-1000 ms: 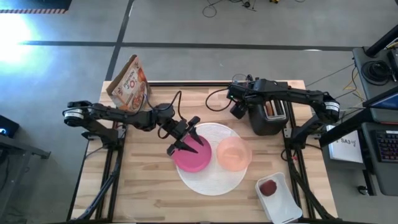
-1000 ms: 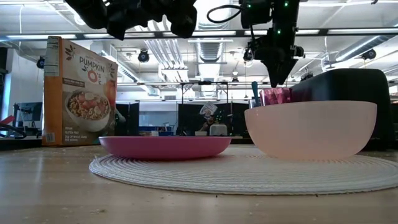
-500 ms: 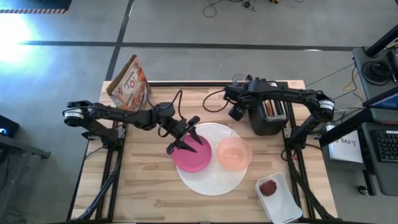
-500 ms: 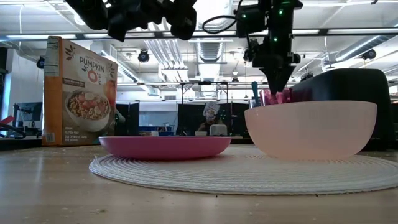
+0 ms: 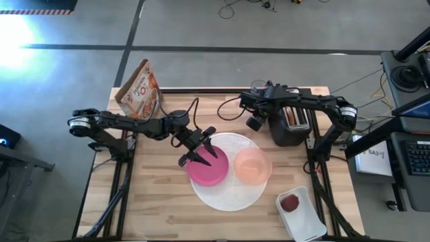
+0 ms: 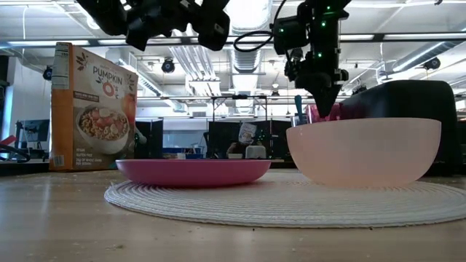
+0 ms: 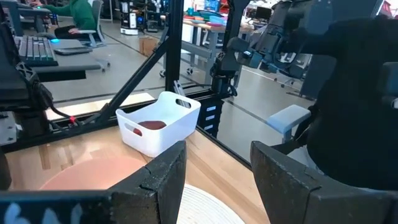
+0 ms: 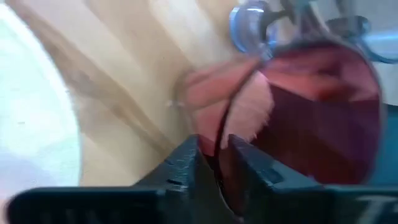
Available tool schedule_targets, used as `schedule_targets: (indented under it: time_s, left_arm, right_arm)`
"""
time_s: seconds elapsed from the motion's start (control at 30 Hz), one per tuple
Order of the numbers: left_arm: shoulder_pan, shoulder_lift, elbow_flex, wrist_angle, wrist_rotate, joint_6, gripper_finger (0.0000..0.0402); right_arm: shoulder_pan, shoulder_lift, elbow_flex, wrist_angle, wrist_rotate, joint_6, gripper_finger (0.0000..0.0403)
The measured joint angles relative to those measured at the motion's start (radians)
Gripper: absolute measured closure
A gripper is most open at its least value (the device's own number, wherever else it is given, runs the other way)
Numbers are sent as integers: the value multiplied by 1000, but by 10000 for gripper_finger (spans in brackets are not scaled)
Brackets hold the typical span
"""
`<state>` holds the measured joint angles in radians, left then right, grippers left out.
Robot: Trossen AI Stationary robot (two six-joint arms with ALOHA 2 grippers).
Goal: Arrange a breakfast setting
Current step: Put the red cup on the white placemat
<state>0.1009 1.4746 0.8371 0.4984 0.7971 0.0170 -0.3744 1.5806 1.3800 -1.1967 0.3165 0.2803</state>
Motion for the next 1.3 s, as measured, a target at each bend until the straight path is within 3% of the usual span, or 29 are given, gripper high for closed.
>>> schedule_targets:
  time_s: [0.13,0.2,0.63,0.77,1.3]
  left_arm:
    - [0,0,0,1,0,0,238]
    - [0,0,0,0,0,-4,238]
    - [0,0,0,1,0,-42,238]
    - [0,0,0,1,0,-45,238]
    - [0,0,0,1,0,-45,238]
  right_arm:
    - [-6,-3,0,1,-75,-40,384]
    - [-6,-5,0,-3,-96,-54,391]
    - [26,-21,105,-60,-180,-124,394]
    - [83,-19,160,-55,-252,-171,394]
    - [331,-15,190,41,-237,-179,394]
